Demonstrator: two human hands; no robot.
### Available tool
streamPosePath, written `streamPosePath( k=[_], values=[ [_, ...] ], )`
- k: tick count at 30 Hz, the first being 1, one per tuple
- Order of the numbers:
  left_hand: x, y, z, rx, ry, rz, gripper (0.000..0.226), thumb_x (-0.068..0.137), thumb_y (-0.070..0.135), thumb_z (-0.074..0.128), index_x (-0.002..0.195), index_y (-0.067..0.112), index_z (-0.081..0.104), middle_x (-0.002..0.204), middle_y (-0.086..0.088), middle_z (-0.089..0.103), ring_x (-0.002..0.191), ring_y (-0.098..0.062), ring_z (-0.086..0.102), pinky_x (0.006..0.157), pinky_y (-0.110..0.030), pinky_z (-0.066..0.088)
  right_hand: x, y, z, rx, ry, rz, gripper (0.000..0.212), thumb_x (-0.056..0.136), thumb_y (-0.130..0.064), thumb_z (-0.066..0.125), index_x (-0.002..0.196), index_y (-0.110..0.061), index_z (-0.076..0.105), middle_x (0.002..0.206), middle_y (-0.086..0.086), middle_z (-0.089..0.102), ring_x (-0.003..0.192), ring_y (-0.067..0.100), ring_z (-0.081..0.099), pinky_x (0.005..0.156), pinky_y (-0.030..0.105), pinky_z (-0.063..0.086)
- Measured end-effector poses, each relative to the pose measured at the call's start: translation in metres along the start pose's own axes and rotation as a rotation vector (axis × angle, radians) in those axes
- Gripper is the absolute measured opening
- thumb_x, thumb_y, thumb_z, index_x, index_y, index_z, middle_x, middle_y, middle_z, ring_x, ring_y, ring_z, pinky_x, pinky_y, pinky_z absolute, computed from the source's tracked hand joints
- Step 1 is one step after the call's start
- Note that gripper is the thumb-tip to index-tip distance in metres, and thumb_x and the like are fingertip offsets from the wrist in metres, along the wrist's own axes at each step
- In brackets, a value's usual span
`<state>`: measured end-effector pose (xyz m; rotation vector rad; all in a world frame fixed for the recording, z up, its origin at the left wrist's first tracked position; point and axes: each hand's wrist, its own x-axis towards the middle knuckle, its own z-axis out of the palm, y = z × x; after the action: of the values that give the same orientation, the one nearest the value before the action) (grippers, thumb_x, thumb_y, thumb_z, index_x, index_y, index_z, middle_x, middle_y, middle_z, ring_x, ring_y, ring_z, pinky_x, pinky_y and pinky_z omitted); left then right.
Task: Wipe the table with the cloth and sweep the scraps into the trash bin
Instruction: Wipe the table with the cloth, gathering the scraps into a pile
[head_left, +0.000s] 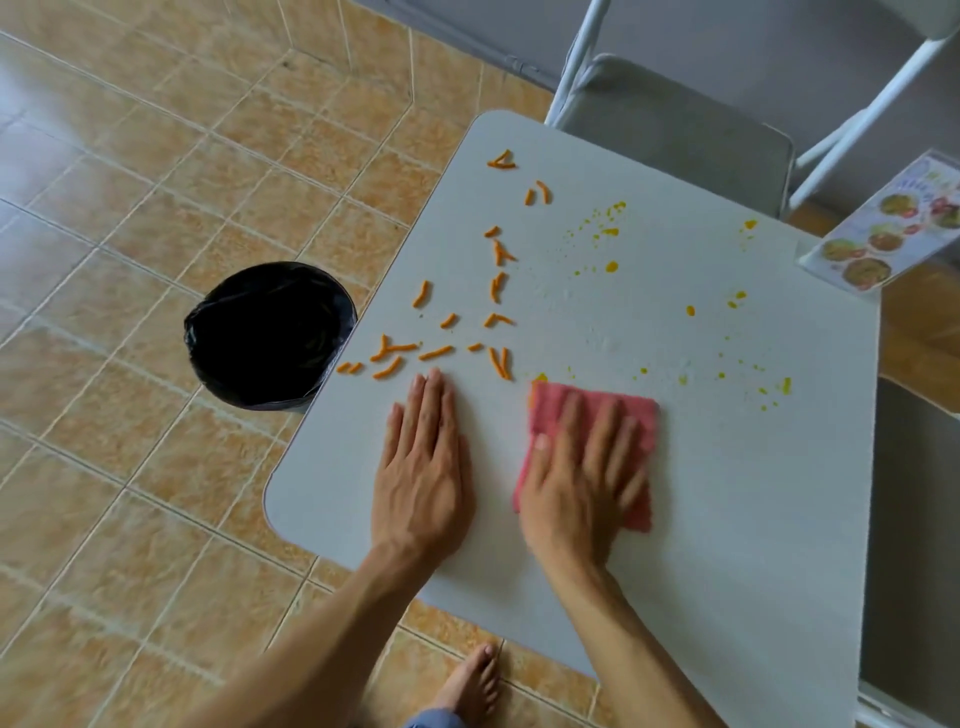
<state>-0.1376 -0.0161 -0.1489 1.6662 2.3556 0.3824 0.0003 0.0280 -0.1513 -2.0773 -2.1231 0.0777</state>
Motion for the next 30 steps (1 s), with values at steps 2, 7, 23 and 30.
streamPosePath(
  k=[2,7,23,30],
  values=[
    [0.001,0.001,0.000,0.018,0.001,0.001,0.056,0.102,0.025,0.024,0.153,0.003,0.018,0.163,-0.011,0.013,0.152,-0.023,0.008,0.121,-0.040,0.009,0.010,-0.015,0.003,-0.010,-0.081,-0.247,0.058,0.102,-0.047,0.033,0.156,-0.029,0.037,0.165,0.012,0.031,0.153,0.037,0.025,0.121,0.060,0.019],
    [0.000,0.002,-0.002,0.041,0.011,0.013,0.057,0.099,0.023,0.030,0.152,0.003,0.023,0.162,-0.013,0.018,0.151,-0.025,0.012,0.121,-0.041,0.010,0.073,-0.052,0.015,0.082,-0.138,-0.395,0.059,0.100,-0.049,0.026,0.155,-0.032,0.038,0.166,0.008,0.029,0.155,0.035,0.022,0.123,0.061,0.015],
    [0.001,0.004,-0.005,0.053,-0.018,-0.024,0.056,0.103,0.028,0.022,0.154,0.006,0.018,0.164,-0.008,0.013,0.152,-0.020,0.005,0.122,-0.038,0.006,0.064,-0.018,0.013,0.033,-0.043,-0.308,0.058,0.101,-0.045,0.033,0.156,-0.027,0.039,0.164,0.011,0.033,0.153,0.035,0.027,0.120,0.062,0.019],
    [0.003,0.004,-0.005,0.051,-0.026,-0.019,0.057,0.103,0.029,0.024,0.155,0.007,0.016,0.164,-0.007,0.010,0.152,-0.019,0.002,0.122,-0.039,0.006,0.095,0.030,0.006,-0.002,-0.033,-0.221,0.056,0.102,-0.050,0.028,0.155,-0.034,0.038,0.166,0.007,0.031,0.154,0.032,0.026,0.122,0.058,0.021]
  ],
)
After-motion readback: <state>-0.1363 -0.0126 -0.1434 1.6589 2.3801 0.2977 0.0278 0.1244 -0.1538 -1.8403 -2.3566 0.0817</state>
